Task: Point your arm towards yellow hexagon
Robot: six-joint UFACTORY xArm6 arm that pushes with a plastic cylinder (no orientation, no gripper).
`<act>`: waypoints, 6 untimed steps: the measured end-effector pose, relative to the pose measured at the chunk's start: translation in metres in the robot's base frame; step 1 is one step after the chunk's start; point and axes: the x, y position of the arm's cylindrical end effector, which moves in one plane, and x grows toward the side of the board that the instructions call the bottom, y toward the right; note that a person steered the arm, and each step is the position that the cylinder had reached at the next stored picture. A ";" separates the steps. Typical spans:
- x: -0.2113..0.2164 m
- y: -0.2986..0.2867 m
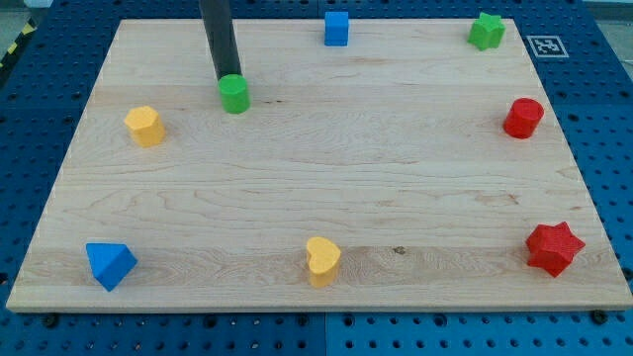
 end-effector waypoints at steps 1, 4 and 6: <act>0.040 0.022; 0.105 -0.020; 0.131 -0.036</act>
